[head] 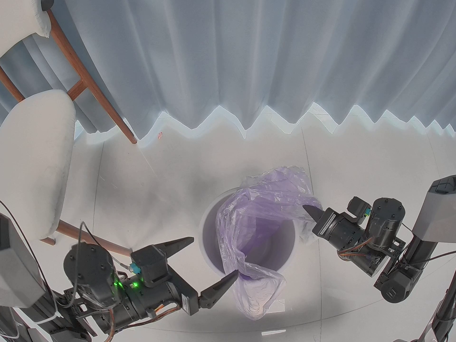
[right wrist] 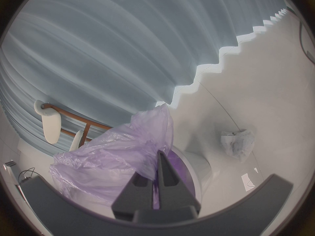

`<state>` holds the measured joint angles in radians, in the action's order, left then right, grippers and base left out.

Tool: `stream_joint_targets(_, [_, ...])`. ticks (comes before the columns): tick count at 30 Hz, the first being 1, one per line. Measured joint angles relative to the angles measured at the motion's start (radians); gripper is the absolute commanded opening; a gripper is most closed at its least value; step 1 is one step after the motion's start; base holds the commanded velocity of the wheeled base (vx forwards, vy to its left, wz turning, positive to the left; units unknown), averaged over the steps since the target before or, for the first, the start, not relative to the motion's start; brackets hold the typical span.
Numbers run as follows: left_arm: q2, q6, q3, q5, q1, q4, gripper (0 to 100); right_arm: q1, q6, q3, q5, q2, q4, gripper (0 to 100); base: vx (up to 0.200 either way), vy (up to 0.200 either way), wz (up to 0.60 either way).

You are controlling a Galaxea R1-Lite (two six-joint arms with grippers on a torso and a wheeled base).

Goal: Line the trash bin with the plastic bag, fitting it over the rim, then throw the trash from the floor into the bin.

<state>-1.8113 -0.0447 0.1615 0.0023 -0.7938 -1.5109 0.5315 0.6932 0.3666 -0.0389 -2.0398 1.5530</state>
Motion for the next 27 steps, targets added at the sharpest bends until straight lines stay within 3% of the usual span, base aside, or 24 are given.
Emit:
stream_joint_targets(10, [-0.158,-0.016,-0.010,0.011,-0.025,-0.031,100,0.000,0.000,-0.003,0.000,-0.001,0.000,0,0.000,0.000,0.00])
stream_joint_targets(17, [-0.238,-0.044,0.023,0.087,-0.042,-0.032,100,0.002,-0.001,-0.007,0.000,-0.001,0.000,0,0.000,0.000,0.00])
stream_joint_targets(27, [-0.302,-0.047,0.070,0.123,-0.046,-0.032,100,0.003,-0.001,-0.009,0.000,-0.003,0.000,0,0.000,0.000,0.00])
